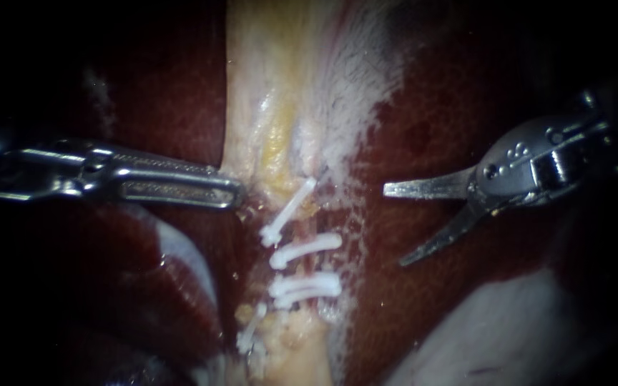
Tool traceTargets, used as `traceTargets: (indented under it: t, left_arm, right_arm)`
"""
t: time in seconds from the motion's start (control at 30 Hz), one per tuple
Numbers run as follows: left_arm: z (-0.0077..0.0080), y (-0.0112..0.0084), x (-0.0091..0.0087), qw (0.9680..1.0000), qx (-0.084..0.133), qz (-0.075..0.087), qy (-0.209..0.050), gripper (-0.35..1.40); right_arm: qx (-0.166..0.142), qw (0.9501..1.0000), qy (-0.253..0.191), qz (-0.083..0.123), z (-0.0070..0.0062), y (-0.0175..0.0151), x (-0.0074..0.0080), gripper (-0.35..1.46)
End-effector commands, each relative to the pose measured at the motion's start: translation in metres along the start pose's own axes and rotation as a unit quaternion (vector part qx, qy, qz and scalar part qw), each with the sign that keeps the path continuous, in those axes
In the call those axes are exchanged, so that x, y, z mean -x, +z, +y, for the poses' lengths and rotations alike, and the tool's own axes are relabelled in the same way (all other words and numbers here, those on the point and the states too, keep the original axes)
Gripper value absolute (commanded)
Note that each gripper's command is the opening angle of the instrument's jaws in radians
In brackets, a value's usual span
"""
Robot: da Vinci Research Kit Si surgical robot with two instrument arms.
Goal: Go to the cutting position right tube
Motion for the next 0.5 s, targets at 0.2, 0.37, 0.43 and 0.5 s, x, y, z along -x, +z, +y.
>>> traceTargets:
  t: [0.2, 0.37, 0.43, 0.5]
  left_arm:
    - [0.0, -0.0003, 0.0003, 1.0, -0.001, 0.0, -0.001, -0.35]
    - [0.0001, -0.0008, 0.0007, 1.0, -0.005, 0.001, -0.002, -0.35]
    - [0.0002, -0.0011, 0.001, 1.0, -0.005, 0.001, -0.003, -0.35]
    - [0.0002, -0.0017, 0.0017, 1.0, -0.003, 0.0, -0.004, -0.35]
  right_arm:
    - [-0.001, 0.9999, 0.011, 0.0, -0.0001, 0.0001, 0.0001, 1.43]
    - [-0.011, 0.9994, 0.034, 0.0, -0.0004, 0.0005, 0.0003, 1.42]
    - [-0.017, 0.9989, 0.044, 0.001, -0.0005, 0.0007, 0.0004, 1.42]
    - [-0.023, 0.9981, 0.057, 0.001, -0.0009, 0.0011, 0.0007, 1.4]
